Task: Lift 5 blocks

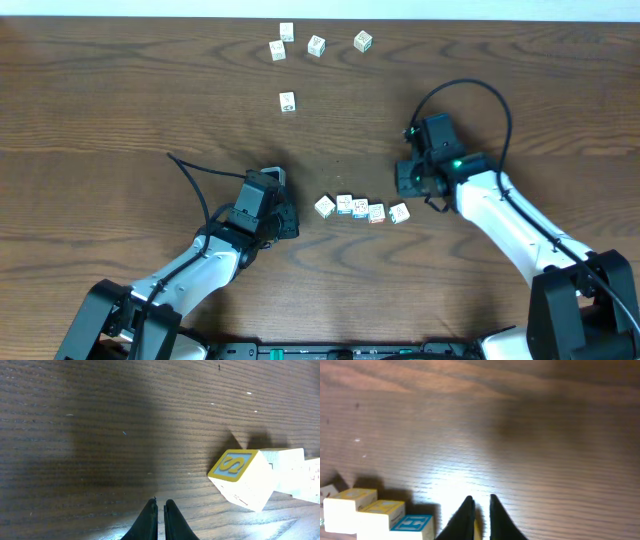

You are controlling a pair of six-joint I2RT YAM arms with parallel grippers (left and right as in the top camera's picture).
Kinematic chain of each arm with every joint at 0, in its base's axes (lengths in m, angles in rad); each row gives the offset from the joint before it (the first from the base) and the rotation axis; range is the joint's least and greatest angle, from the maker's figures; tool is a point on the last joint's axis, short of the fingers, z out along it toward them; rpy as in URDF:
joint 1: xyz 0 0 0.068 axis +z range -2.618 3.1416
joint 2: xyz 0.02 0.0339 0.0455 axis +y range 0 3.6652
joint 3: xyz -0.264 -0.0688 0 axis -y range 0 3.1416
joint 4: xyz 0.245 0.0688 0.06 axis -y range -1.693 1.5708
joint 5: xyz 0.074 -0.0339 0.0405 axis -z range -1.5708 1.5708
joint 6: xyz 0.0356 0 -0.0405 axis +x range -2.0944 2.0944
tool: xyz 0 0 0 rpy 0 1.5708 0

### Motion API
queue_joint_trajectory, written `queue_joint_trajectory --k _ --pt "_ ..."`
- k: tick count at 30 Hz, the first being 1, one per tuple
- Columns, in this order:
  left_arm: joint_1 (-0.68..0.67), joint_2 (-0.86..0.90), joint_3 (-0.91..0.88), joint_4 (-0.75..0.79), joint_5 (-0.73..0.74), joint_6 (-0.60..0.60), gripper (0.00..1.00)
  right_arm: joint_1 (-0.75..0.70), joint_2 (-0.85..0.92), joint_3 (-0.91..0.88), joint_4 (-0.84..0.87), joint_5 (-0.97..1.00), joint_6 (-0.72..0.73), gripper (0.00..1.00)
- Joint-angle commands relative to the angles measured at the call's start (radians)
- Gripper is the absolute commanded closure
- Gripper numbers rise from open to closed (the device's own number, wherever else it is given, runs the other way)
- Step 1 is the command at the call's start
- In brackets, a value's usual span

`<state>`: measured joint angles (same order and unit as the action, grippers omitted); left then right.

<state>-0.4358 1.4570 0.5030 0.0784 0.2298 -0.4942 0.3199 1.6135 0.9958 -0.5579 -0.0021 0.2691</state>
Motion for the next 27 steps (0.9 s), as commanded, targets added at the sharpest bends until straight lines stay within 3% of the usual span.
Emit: queue_joint_trajectory --k 1,10,27 --pt "-0.004 0.000 0.012 -0.003 -0.013 0.003 0.92 -0.034 0.008 -0.004 -0.039 0.032 -0.016 0.97" --pt "-0.004 0.000 0.012 -0.003 -0.013 0.003 0.92 -0.025 0.008 -0.140 0.002 0.001 -0.016 0.99" --pt "-0.004 0.000 0.012 -0.013 -0.013 0.003 0.92 0.081 0.009 -0.142 0.005 -0.065 0.008 0.99"
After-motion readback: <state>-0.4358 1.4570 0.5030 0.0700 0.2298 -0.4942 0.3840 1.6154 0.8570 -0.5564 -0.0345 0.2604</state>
